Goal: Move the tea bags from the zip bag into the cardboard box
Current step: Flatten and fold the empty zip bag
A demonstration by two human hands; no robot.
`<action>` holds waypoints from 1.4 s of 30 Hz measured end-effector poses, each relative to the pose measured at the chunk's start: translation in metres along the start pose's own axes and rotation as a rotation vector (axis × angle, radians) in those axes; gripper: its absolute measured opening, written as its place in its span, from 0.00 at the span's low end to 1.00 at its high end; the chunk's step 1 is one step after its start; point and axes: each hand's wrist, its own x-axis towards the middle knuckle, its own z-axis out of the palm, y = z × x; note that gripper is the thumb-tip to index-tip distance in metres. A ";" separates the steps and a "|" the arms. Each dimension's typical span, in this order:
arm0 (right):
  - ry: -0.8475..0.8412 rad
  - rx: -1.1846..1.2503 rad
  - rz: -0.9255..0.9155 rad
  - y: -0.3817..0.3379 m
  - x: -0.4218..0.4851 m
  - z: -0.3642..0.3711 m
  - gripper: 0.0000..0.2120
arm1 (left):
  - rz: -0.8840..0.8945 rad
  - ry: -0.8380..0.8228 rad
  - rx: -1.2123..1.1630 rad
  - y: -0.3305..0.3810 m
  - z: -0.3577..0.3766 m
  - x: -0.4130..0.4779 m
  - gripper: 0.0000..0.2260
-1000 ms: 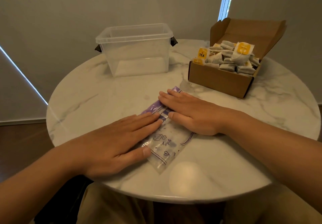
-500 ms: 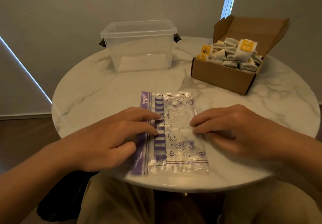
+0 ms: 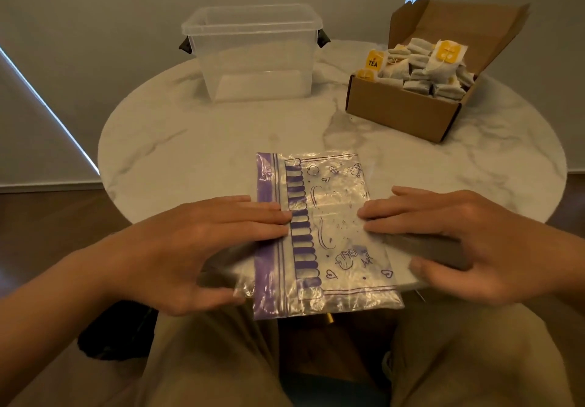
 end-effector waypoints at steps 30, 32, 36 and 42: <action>0.457 0.347 0.362 -0.051 0.008 0.022 0.07 | -0.516 0.440 -0.549 0.047 0.000 0.020 0.21; 0.496 0.355 0.420 -0.049 0.014 0.022 0.06 | -0.569 0.456 -0.551 0.045 -0.001 0.022 0.21; 0.582 0.365 0.530 -0.048 0.022 0.025 0.05 | -0.672 0.464 -0.496 0.042 -0.003 0.028 0.18; 0.623 0.241 0.520 -0.056 0.028 0.026 0.12 | -0.785 0.428 -0.373 0.040 -0.011 0.037 0.35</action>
